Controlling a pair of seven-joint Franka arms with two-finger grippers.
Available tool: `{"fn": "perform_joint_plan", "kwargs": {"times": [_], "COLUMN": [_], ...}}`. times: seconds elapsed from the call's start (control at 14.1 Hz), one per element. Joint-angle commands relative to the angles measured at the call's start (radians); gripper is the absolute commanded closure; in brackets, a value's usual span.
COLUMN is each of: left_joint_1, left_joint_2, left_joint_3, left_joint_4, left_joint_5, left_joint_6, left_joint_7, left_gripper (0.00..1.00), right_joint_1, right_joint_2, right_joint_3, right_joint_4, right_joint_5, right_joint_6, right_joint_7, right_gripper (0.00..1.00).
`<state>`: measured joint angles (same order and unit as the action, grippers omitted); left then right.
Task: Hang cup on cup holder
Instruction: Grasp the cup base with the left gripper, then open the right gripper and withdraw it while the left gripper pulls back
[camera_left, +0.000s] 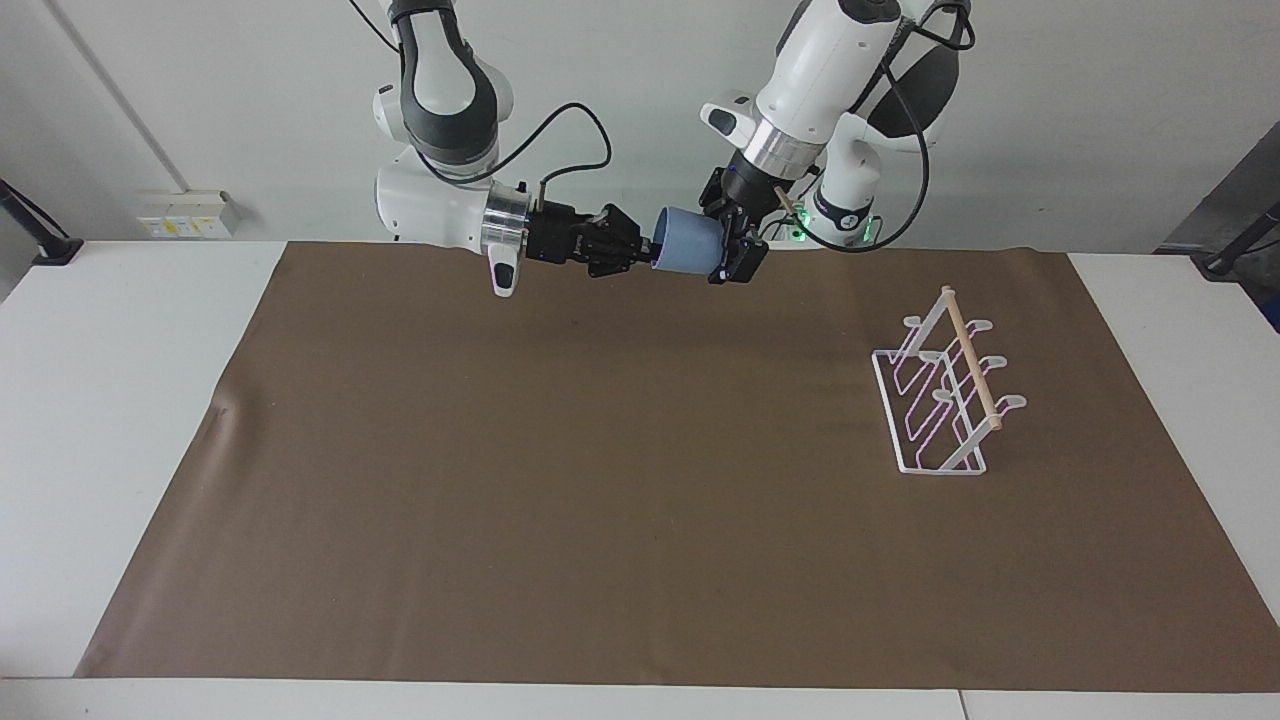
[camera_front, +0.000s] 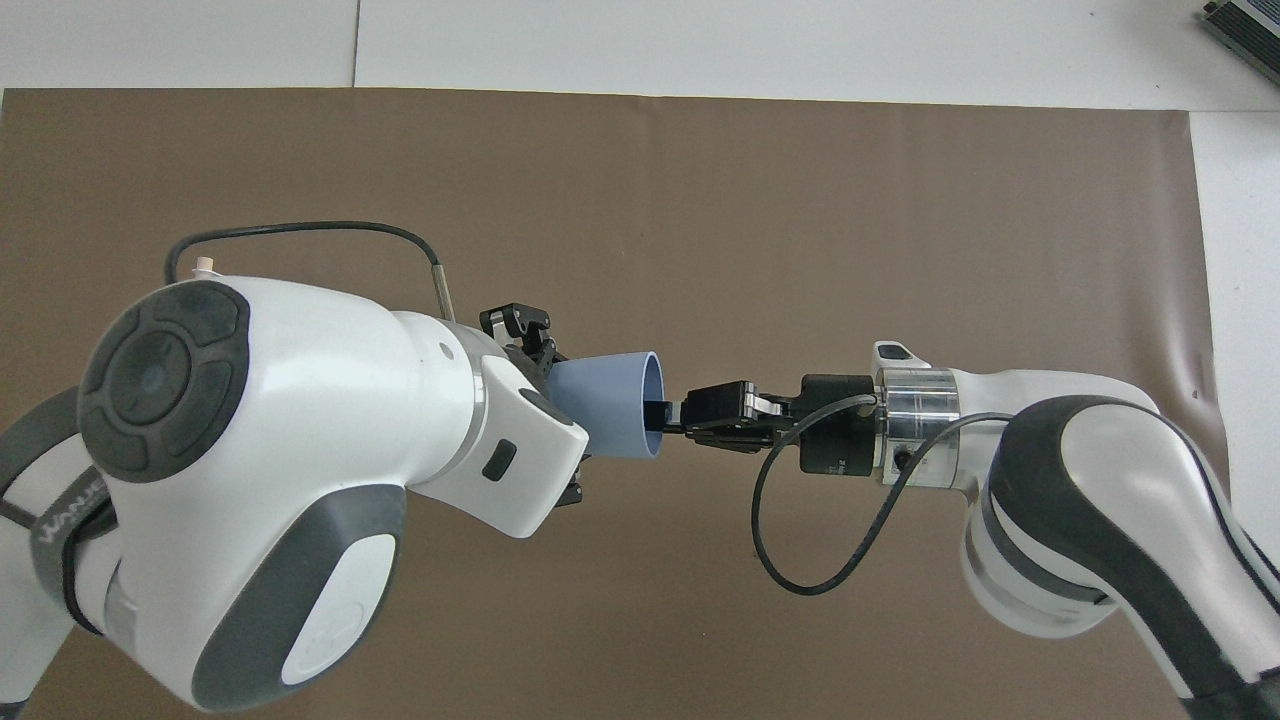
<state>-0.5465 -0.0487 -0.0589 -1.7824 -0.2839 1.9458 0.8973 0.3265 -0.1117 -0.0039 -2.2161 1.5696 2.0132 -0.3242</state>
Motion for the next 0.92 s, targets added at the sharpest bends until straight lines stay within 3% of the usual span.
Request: {"fn": "perform_joint_plan", "kwargs": {"times": [0.0, 0.07, 0.14, 0.35, 0.57, 0.85], "left_joint_1": [-0.016, -0.012, -0.007, 0.017, 0.046, 0.097], "left_joint_2": [-0.033, -0.034, -0.042, -0.057, -0.077, -0.077], "left_joint_3": [0.017, 0.019, 0.019, 0.024, 0.024, 0.024], "left_joint_4": [-0.043, -0.048, -0.055, -0.097, -0.131, -0.124], "left_joint_5": [-0.014, -0.012, -0.012, -0.002, 0.005, 0.100], "left_joint_6": [-0.013, -0.021, -0.025, -0.024, -0.039, -0.093], "left_joint_7": [-0.037, -0.037, -0.037, -0.035, -0.028, -0.028], "left_gripper": [1.00, 1.00, 1.00, 1.00, 1.00, 1.00], "right_joint_1": [-0.014, -0.014, -0.014, -0.042, -0.107, -0.182], "right_joint_2": [-0.022, -0.022, -0.020, -0.017, -0.005, 0.016], "right_joint_3": [0.001, 0.001, -0.001, -0.004, -0.004, -0.005], "right_joint_4": [-0.011, -0.011, -0.011, -0.008, 0.010, 0.048], "right_joint_5": [0.026, 0.026, 0.024, -0.012, -0.193, -0.449], "right_joint_6": [0.012, 0.018, 0.019, 0.024, 0.024, 0.036], "right_joint_7": [0.013, 0.017, 0.036, 0.043, 0.063, 0.134], "right_gripper": [0.50, 0.20, 0.00, 0.00, 0.00, 0.00]}}
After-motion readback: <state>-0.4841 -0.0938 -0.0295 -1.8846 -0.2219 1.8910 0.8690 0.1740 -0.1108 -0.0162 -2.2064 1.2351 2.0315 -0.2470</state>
